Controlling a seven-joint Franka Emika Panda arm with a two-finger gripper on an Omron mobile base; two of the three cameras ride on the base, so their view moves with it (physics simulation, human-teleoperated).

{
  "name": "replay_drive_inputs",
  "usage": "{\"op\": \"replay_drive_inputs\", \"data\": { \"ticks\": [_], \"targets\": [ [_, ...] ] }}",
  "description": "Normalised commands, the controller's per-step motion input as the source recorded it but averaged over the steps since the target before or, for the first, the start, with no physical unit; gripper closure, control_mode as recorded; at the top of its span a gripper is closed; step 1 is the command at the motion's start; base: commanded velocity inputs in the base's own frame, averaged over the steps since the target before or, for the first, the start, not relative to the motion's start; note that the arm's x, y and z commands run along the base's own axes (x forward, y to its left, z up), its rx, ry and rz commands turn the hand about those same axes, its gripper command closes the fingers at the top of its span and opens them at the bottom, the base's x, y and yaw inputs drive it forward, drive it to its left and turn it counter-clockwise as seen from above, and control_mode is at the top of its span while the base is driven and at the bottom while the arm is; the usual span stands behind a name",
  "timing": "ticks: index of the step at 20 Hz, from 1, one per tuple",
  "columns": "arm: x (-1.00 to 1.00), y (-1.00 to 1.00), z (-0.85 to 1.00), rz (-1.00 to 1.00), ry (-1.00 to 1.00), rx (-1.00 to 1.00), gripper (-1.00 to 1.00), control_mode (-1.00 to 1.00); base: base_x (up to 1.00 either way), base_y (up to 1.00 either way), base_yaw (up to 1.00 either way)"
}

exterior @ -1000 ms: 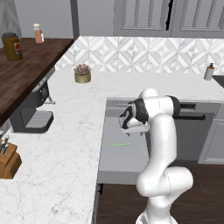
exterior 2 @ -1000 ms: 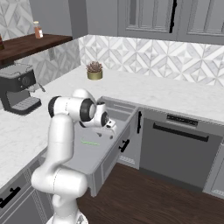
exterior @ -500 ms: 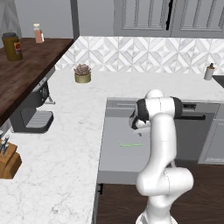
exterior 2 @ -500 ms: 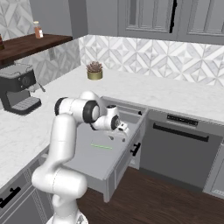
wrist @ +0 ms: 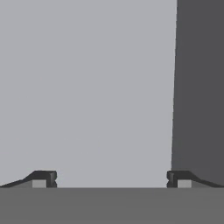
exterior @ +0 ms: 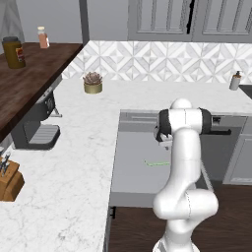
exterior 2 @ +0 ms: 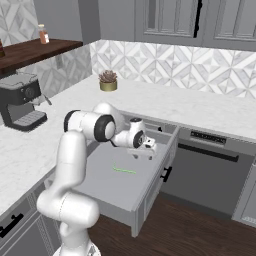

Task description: Take a straw from the drawer in front and place it inside the glass cup on the dining counter.

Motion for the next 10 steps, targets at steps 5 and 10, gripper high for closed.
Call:
{"op": "replay_drive_inputs", "data": {
  "ticks": [5,10],
  "targets": [
    [-0.28,0.96,0.33,0.38,0.04,0.04,-1.0,-1.0,0.0,0.0,0.0],
    [-0.38,0.9,0.07,0.38,0.02,0.02,-1.0,-1.0,0.0,0.0,0.0]
  ]
}}
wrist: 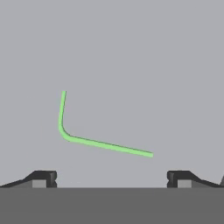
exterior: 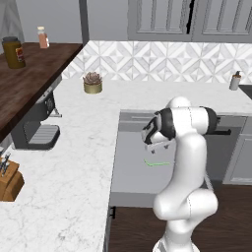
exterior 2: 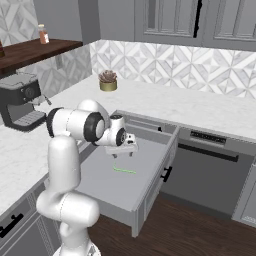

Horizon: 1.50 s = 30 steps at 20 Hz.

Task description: Take a straw from the drawer in front and place it inside the glass cup on the dining counter.

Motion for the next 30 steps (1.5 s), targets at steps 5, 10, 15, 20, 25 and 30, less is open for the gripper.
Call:
{"op": "replay_drive_inputs", "data": {
  "ticks": [5,10,15,20,25,30],
  "targets": [
    [-0.53,0.47,0.0,0.35,0.0,0.05,-1.0,-1.0,0.0,0.0,0.0],
    [-0.27,0.2,0.0,0.25,0.0,0.01,-1.0,-1.0,0.0,0.0,0.0],
    [0.11,0.05,-0.1,0.21,0.0,0.01,-1.0,-1.0,0.0,0.0,0.0],
    [0.28,0.0,-0.25,0.13,0.0,0.0,-1.0,-1.0,0.0,0.0,0.0],
    [0.25,0.0,-0.32,0.04,0.0,0.0,-1.0,-1.0,0.0,0.0,0.0],
    [0.15,0.01,-0.32,0.0,0.0,0.0,-1.0,-1.0,0.0,0.0,0.0]
  ]
}}
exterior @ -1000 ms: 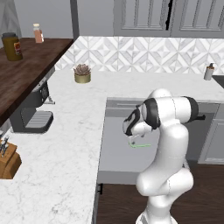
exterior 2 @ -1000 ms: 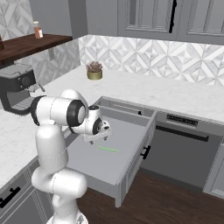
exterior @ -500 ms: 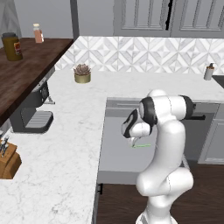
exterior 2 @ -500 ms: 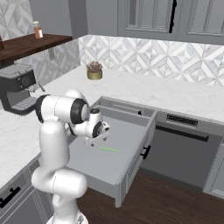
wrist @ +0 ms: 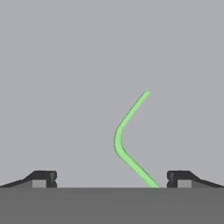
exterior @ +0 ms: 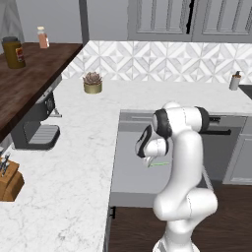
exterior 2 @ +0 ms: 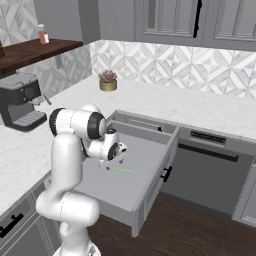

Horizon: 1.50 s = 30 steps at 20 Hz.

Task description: Take a straw from the drawer in front and place it inside the glass cup on the dining counter.

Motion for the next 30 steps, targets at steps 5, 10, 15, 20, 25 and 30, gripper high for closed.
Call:
{"op": "replay_drive_inputs", "data": {
  "ticks": [5,10,15,20,25,30],
  "targets": [
    [0.22,0.0,-0.3,0.0,0.0,0.0,-1.0,-1.0,0.0,0.0,0.0],
    [0.41,0.0,-0.16,0.0,0.0,0.0,-1.0,-1.0,0.0,0.0,0.0],
    [0.39,0.0,-0.21,0.0,0.03,0.0,-1.0,-1.0,0.0,0.0,0.0],
    [0.04,0.0,-0.34,-0.02,0.08,0.0,-1.0,-1.0,0.0,0.0,0.0],
    [-0.04,0.0,-0.34,-0.06,0.06,0.0,1.0,-1.0,0.0,0.0,0.0],
    [-0.08,-0.14,-0.21,-0.09,0.0,0.0,1.0,-1.0,0.0,0.0,0.0]
  ]
}}
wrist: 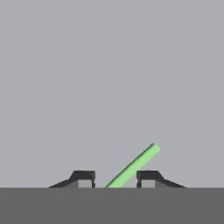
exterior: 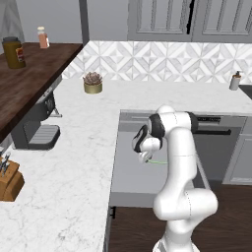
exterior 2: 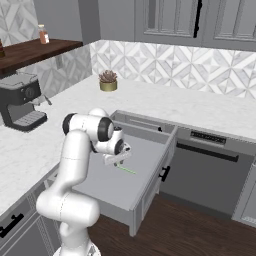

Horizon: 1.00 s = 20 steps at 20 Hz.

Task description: Take a straw from the drawer in front and place it inside the glass cup on the dining counter.

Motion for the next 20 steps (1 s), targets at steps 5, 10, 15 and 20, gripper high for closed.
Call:
{"op": "replay_drive_inputs", "data": {
  "ticks": [5,10,15,20],
  "targets": [
    [0.0,-0.22,-0.03,-0.11,0.0,0.0,1.0,-1.0,0.0,0.0,0.0],
    [-0.03,-0.07,0.11,-0.12,0.0,0.01,1.0,-1.0,0.0,0.0,0.0],
    [-0.55,0.0,0.94,-0.13,-0.14,0.1,1.0,-1.0,0.0,0.0,0.0],
    [-0.63,0.0,1.0,-0.16,-0.27,0.09,1.0,-1.0,0.0,0.0,0.0]
  ]
}}
